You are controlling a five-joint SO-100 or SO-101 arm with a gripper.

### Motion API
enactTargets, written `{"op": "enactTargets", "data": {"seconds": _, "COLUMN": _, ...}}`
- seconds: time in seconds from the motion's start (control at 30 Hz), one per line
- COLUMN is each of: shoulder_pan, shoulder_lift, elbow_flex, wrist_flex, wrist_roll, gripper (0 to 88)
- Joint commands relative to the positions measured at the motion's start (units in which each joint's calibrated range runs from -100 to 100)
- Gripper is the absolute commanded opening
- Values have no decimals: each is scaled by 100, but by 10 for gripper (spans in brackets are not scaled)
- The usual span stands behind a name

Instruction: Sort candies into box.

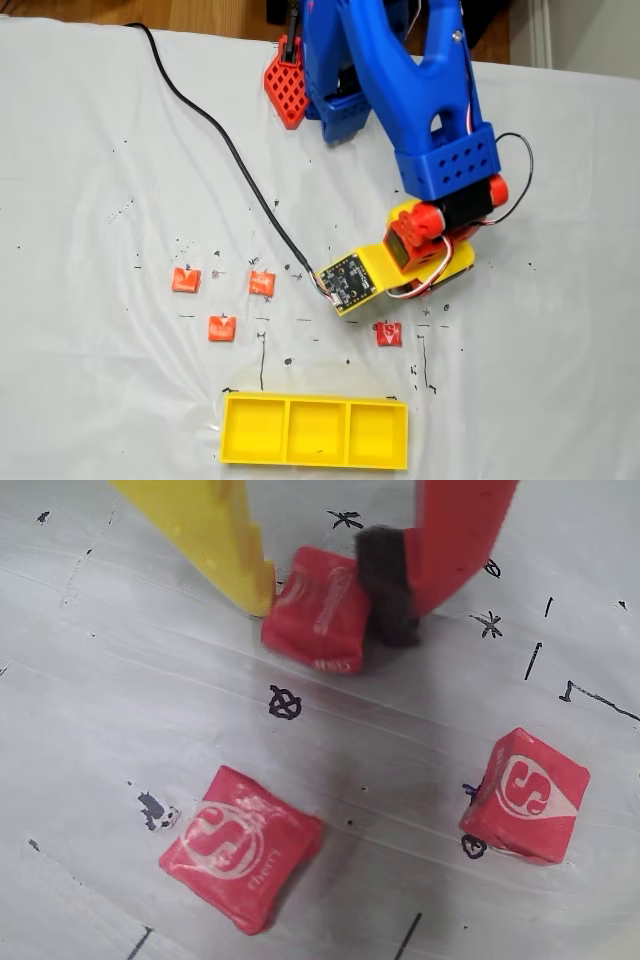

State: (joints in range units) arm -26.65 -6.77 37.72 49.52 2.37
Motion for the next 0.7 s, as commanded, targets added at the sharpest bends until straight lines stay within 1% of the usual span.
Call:
{"op": "enactTargets", "data": {"seconds": 0.0, "shoulder_pan": -34, "shoulder_lift": -120, "elbow_flex": 1, "wrist_flex": -167, "wrist_roll": 39, "gripper": 2}}
{"op": "enactTargets", "data": {"seconds": 0.17, "shoulder_pan": 20, "shoulder_lift": -502, "elbow_flex": -26, "wrist_flex": -20, "wrist_roll": 59, "gripper": 2}}
{"op": "enactTargets", "data": {"seconds": 0.3, "shoulder_pan": 165, "shoulder_lift": -1198, "elbow_flex": -218, "wrist_flex": 275, "wrist_roll": 98, "gripper": 2}}
{"op": "enactTargets", "data": {"seconds": 0.5, "shoulder_pan": 591, "shoulder_lift": -1774, "elbow_flex": -846, "wrist_flex": 471, "wrist_roll": 205, "gripper": 2}}
{"op": "enactTargets", "data": {"seconds": 0.67, "shoulder_pan": 926, "shoulder_lift": -1910, "elbow_flex": -1319, "wrist_flex": 357, "wrist_roll": 137, "gripper": 2}}
